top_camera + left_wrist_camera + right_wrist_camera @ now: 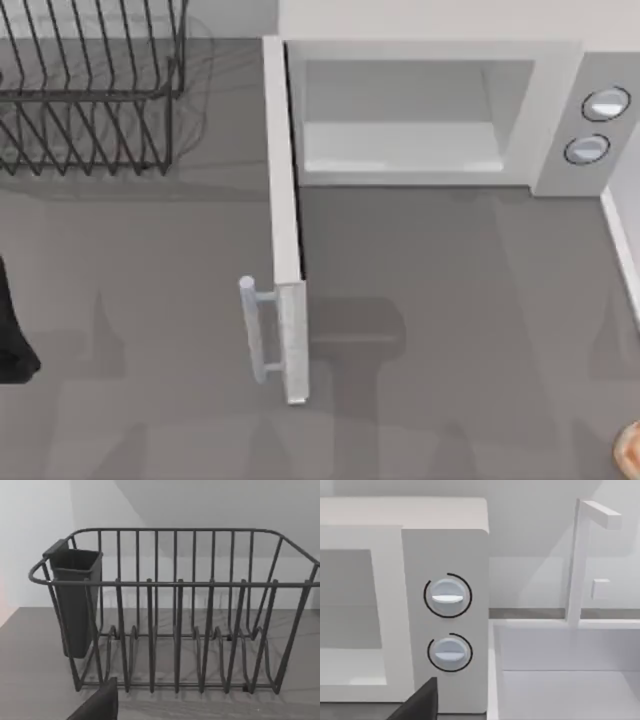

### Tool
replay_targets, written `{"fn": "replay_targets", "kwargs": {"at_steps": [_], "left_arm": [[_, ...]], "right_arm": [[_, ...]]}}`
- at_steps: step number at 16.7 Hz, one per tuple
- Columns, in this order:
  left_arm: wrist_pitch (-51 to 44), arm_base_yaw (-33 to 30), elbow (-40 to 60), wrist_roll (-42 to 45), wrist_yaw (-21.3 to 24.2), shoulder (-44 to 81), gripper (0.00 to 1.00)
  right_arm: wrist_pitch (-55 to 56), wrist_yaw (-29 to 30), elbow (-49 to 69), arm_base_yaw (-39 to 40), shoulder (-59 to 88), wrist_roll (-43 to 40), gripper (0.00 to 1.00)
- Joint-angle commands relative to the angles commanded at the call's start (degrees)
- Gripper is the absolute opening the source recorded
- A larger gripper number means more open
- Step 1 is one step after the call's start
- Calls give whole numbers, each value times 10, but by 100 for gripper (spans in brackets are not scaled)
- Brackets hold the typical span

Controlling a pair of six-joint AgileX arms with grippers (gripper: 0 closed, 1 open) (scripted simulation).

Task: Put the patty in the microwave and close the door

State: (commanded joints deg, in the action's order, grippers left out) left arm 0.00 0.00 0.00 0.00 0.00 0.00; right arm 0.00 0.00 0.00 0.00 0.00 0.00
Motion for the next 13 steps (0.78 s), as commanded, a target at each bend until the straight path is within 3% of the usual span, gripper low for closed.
{"fn": "replay_targets", "kwargs": {"at_steps": [6,13], "left_arm": [[0,0,0,0,0,0,100],[0,0,0,0,0,0,100]], "right_arm": [[-56,0,41,14,62,-44,100],[-281,-1,204,68,350,-220,100]]}}
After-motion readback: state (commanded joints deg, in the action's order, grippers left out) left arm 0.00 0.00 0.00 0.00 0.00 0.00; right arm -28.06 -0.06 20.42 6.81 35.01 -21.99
